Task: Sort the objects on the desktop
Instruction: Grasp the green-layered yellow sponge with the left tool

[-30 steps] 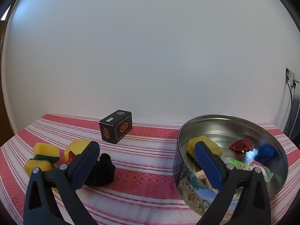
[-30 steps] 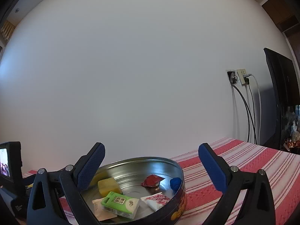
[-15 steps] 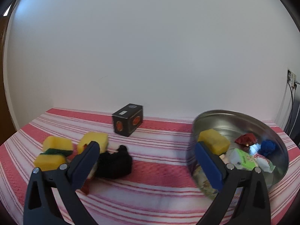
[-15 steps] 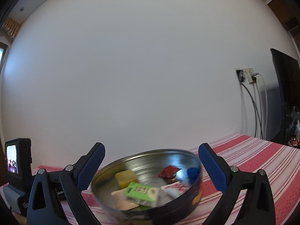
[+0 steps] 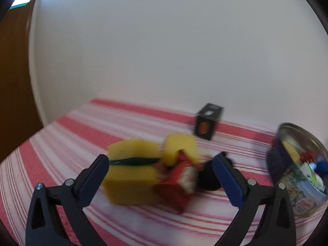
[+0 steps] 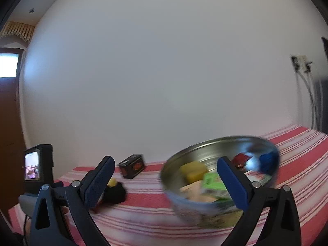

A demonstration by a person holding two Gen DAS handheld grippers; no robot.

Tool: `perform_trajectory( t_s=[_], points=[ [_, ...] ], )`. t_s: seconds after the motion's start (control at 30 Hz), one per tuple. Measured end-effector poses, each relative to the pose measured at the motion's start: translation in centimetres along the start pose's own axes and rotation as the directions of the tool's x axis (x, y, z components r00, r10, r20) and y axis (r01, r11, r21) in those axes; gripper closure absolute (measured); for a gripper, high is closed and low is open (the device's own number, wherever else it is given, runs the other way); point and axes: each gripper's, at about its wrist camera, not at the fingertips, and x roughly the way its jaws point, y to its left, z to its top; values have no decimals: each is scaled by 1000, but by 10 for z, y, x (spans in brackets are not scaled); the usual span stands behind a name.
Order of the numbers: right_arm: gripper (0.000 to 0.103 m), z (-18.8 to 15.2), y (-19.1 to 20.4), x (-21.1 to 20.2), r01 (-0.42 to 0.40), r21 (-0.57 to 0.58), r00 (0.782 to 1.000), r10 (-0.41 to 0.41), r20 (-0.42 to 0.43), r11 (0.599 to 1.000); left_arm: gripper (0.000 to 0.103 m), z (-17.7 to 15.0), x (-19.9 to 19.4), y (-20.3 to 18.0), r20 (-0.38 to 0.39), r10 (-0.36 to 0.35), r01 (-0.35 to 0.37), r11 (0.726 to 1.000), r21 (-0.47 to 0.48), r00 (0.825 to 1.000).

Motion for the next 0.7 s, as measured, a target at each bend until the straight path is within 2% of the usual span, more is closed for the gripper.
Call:
perform_trajectory(
  t_s=[0.23,0.33,0.47,0.57,0.7],
  points=[
    [2,-14,37,9,-116,6,989,116,-88,993,1,-2,29,48,-156,24,-46,989,-139,987],
    [2,-17,48,8,-153,-30,983,149,-106,988,1,-7,47,56,-230,-21,-24,982,-190,973],
    [2,-19,49,5,-178,-26,978,174,-115,984,1,-11,55,47,-274,-22,-25,986,-165,962],
    [2,-20,46,12,-184,-6,974,182,-138,983,1,-17,72,39,-363,-7,-40,992,-122,932],
    [2,-21,45,13,-195,14,968,195,-159,981,2,-18,70,40,-353,-21,-27,991,-131,935]
  ],
)
